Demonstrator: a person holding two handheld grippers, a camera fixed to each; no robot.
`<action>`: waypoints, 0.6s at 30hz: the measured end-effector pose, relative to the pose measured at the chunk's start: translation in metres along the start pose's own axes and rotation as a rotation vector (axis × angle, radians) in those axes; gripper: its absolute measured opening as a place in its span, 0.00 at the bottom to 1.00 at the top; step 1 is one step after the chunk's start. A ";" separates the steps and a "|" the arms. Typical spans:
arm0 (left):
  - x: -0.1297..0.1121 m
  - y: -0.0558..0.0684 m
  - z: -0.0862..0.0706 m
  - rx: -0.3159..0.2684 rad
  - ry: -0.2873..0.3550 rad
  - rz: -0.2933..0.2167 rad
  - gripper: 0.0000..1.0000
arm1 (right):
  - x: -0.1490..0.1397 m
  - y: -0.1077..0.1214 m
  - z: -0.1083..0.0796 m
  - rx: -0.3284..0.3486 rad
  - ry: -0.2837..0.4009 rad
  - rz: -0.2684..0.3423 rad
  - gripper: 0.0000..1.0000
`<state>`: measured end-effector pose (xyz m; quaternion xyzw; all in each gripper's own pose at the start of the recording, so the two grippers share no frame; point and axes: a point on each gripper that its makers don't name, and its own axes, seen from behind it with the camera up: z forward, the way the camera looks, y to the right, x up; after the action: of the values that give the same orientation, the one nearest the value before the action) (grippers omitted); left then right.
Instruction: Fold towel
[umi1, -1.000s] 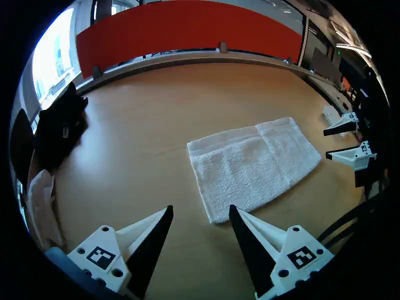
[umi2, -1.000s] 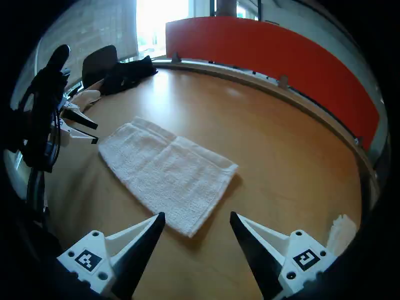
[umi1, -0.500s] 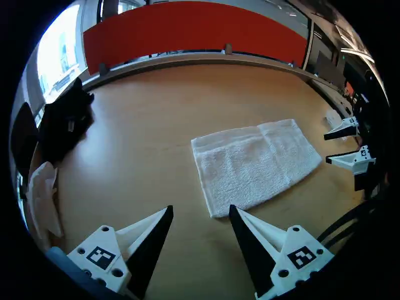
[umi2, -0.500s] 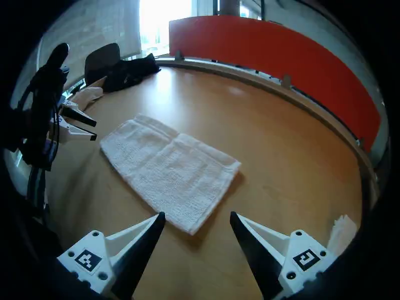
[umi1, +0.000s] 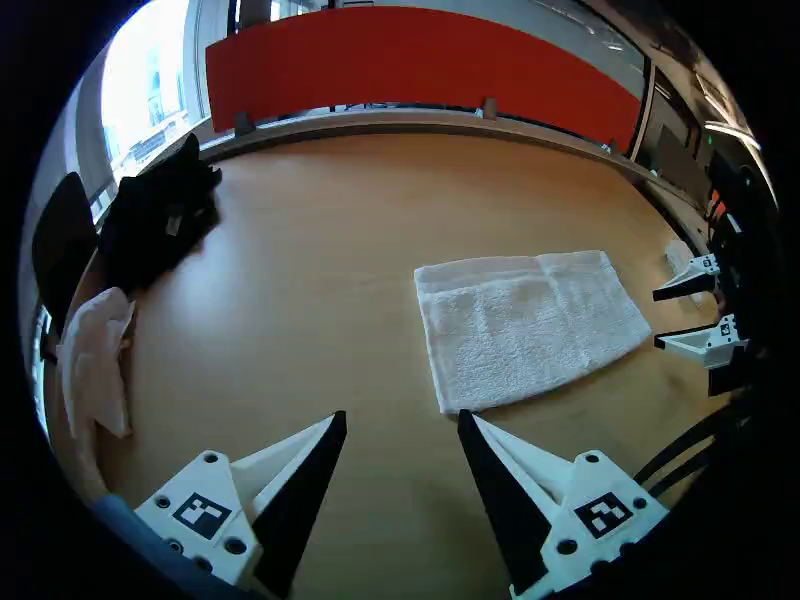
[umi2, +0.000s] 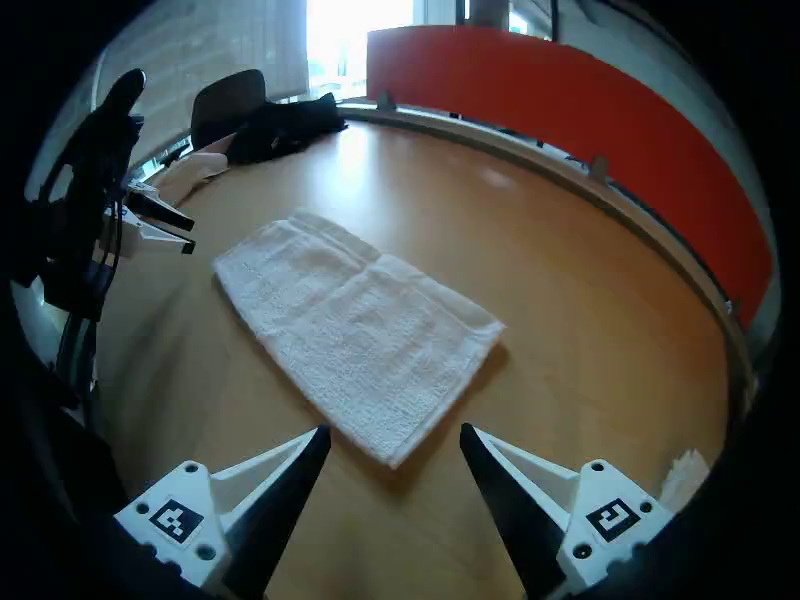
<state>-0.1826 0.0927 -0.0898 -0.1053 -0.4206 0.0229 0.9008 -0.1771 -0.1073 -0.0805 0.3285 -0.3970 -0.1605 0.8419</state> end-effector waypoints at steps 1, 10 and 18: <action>-0.001 -0.001 -0.001 0.004 0.001 -0.006 0.82 | -0.001 0.000 0.001 0.004 -0.004 -0.005 1.00; -0.007 -0.012 -0.014 0.032 0.006 -0.047 0.82 | -0.006 -0.002 0.009 0.029 -0.031 -0.046 1.00; -0.014 -0.020 -0.022 0.047 0.002 -0.061 0.82 | -0.009 -0.002 0.013 0.047 -0.047 -0.058 0.92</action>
<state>-0.1755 0.0673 -0.1099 -0.0715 -0.4221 0.0053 0.9037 -0.1932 -0.1095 -0.0811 0.3560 -0.4104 -0.1832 0.8193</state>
